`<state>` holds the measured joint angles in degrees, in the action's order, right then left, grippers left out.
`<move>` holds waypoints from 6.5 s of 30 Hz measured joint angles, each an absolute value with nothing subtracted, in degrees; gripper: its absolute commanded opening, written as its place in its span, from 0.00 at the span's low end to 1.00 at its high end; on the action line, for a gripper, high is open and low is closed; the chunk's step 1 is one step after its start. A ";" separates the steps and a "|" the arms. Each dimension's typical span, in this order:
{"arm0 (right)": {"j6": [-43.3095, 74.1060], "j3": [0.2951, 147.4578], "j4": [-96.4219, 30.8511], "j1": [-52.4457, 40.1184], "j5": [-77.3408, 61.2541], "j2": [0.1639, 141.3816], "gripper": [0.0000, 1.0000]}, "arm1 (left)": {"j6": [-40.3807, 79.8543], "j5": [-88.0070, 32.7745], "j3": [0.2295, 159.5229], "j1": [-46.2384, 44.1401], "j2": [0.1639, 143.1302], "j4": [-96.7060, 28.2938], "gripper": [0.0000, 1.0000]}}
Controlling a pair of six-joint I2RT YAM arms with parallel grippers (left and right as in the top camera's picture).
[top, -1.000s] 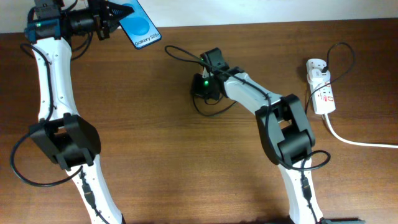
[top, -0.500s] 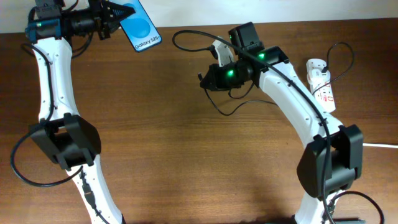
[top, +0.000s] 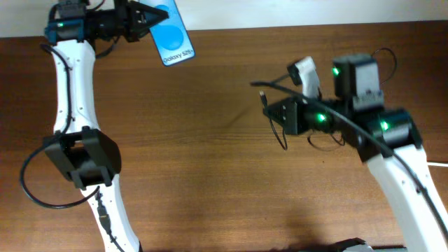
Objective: Plug charger to phone and switch on socket
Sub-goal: 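Insert the USB-C plug upward into the phone's bottom port, then open the right gripper and withdraw it from the plugged cable, then lower the blue phone flat onto the table with the left gripper and release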
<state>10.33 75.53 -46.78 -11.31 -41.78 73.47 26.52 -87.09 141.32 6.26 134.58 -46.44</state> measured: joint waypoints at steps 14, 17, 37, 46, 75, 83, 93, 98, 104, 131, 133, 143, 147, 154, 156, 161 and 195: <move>28.45 57.41 -15.53 -9.91 -55.81 69.14 0.04 | 24.40 -87.15 141.32 -4.12 134.58 -46.48 0.00; 33.52 57.30 -9.76 -10.68 -55.59 70.08 0.04 | 25.41 -85.45 141.32 -5.65 134.58 -46.46 0.00; 46.04 57.08 7.57 -17.10 -49.91 80.64 0.04 | 30.06 -83.59 141.32 -7.86 134.58 -46.46 0.00; 46.06 57.08 7.60 -17.10 -48.93 80.64 0.04 | 30.06 -83.79 141.32 -7.86 134.58 -46.46 0.00; 46.09 57.08 8.12 -17.26 -49.10 80.64 0.04 | 31.16 -83.72 141.32 -8.27 134.58 -46.44 0.00; 46.09 57.08 8.21 -17.32 -49.12 80.64 0.04 | 31.35 -83.72 141.32 -8.29 134.58 -46.44 0.00; 46.09 57.08 8.34 -17.32 -49.17 80.64 0.04 | 32.21 -83.55 141.32 -8.88 134.58 -46.44 0.00; 46.09 57.08 8.23 -17.32 -49.34 80.64 0.04 | 32.21 -83.53 141.32 -9.15 134.58 -46.24 0.00; 46.06 57.08 8.23 -16.86 -49.58 80.64 0.04 | 32.21 -83.53 141.32 -9.15 134.58 -46.26 0.00; 45.41 56.58 5.56 -15.57 -49.23 80.68 0.41 | 32.40 -83.33 141.32 -9.74 134.58 -46.46 0.00; 44.69 56.64 3.49 -15.57 -49.98 80.68 0.42 | 32.38 -83.29 141.32 -9.56 134.58 -46.41 0.00; 33.26 57.10 -26.20 -15.94 -42.61 66.98 0.48 | 30.11 -81.97 141.32 -8.82 134.58 -47.86 0.00; 31.55 57.10 -31.68 -15.94 -37.26 62.65 0.50 | 23.38 -76.58 141.34 -8.82 134.58 -60.80 0.00; 29.58 57.10 -36.18 -15.94 -31.48 62.30 0.62 | 9.96 -62.22 141.34 -8.82 134.58 -77.25 0.00; 29.52 57.10 -37.45 -15.94 -29.71 62.30 0.64 | 8.51 -57.47 141.34 -9.02 134.58 -79.83 0.00; 29.54 57.10 -37.89 -15.94 -28.42 63.40 0.64 | 7.29 -45.50 141.34 -11.29 134.58 -80.95 0.00; 29.54 57.10 -39.03 -15.94 -28.27 65.89 0.66 | 9.37 -32.51 121.05 -9.78 140.40 -65.28 0.11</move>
<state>29.54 57.10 -39.03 -15.94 -28.27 65.89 9.37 -32.51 121.05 -9.78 140.40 -65.28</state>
